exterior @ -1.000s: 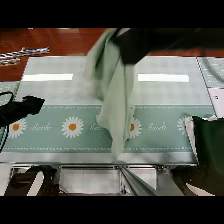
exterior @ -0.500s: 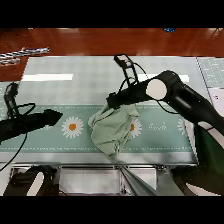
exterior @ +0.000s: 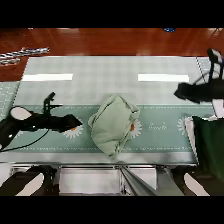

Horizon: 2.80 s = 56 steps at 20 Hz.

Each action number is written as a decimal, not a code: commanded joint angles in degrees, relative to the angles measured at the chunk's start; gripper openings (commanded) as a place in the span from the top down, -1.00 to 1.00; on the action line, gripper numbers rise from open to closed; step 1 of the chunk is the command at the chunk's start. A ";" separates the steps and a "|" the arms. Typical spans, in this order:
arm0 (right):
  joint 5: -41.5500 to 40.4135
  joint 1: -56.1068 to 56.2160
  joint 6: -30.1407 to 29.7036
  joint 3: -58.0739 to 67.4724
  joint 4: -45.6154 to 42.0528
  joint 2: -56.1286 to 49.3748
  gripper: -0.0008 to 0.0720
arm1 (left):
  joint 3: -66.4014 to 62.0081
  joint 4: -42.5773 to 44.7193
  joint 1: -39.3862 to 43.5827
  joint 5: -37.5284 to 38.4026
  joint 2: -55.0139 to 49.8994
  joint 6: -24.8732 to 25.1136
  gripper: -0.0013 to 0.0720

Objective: Fold the shirts.

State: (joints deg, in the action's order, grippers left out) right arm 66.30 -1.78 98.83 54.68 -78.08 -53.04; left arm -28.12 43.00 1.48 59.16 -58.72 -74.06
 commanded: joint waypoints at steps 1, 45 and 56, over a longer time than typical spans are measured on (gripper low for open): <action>-0.81 -6.56 -2.75 -16.48 7.45 9.01 -0.14 | 0.00 -10.38 6.01 -6.08 -12.46 5.07 -0.42; 3.91 12.48 -11.13 47.84 13.16 -9.33 0.91 | -59.01 -11.67 -16.90 8.70 1.73 3.74 0.92; 24.63 12.48 -5.88 55.41 -7.23 12.79 0.91 | -76.85 14.05 -21.03 14.32 20.31 -2.97 0.92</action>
State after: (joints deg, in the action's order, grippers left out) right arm 82.94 10.74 90.39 111.20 -78.43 -45.23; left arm -104.40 43.79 -21.47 70.26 -42.98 -73.65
